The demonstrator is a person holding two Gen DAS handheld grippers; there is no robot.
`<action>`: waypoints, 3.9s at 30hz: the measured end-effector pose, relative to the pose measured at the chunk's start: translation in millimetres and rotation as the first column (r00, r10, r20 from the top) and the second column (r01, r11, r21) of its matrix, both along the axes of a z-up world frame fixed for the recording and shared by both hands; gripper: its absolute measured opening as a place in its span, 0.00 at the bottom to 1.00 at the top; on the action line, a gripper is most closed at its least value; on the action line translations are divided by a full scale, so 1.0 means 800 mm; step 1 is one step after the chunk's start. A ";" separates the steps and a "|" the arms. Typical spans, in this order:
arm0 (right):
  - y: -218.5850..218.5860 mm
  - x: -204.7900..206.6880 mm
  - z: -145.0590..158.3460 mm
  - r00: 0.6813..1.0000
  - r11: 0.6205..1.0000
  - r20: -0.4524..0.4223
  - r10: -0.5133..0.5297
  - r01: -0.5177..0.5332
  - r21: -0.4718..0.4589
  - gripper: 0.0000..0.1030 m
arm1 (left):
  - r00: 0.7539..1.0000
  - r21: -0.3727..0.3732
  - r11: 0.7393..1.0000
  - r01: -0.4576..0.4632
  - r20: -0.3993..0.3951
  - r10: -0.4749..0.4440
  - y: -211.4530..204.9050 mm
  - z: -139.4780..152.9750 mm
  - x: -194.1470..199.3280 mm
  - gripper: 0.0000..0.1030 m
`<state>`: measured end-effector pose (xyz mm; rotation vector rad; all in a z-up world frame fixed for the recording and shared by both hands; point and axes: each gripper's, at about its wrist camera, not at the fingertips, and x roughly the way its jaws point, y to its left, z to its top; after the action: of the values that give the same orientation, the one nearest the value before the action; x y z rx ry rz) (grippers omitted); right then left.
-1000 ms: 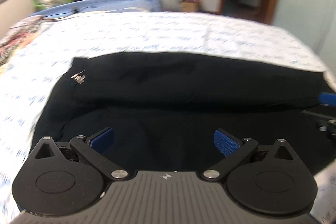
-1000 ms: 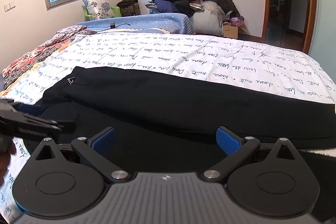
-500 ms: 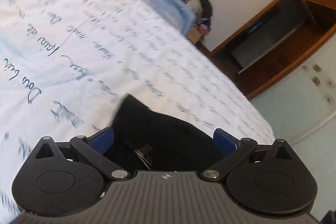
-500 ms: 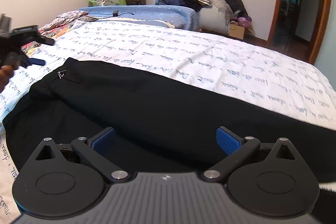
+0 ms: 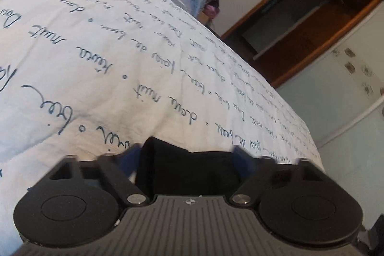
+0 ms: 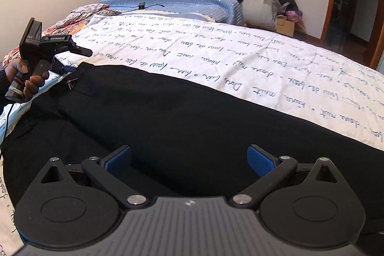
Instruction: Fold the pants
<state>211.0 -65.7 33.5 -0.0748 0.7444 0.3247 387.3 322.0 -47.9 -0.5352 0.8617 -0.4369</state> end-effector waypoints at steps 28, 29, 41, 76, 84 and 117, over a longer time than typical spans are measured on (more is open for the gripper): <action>-0.029 0.203 -0.013 0.871 0.870 -0.136 0.471 -0.485 -0.093 1.00 | 0.825 0.232 0.972 0.048 0.539 -0.169 -0.058 0.142 -0.168 0.15; -0.027 0.208 -0.017 0.856 0.858 -0.166 0.490 -0.507 -0.080 1.00 | 0.826 0.234 0.971 0.049 0.537 -0.171 -0.058 0.139 -0.167 0.15; -0.022 0.219 -0.029 0.718 0.765 -0.299 0.629 -0.639 0.076 0.13 | 0.853 0.222 0.975 0.014 0.506 -0.127 -0.046 0.127 -0.164 0.18; -0.090 0.159 0.010 0.907 0.865 -0.148 0.394 -0.311 0.393 0.99 | 0.999 -0.114 0.993 -0.035 -0.036 0.031 0.025 -0.022 -0.015 0.74; -0.105 0.164 -0.001 0.907 0.862 -0.155 0.391 -0.302 0.407 0.99 | 0.999 -0.193 0.981 -0.029 -0.044 0.021 0.027 -0.027 -0.010 0.85; -0.032 0.216 -0.024 0.638 0.704 -0.331 0.695 -0.697 0.136 0.05 | 0.830 0.139 0.989 0.051 0.545 -0.119 -0.049 0.112 -0.157 0.13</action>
<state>384.2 -91.4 14.6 -0.3231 1.0693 1.1157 261.9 282.8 41.4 -0.2329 0.3457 -0.5824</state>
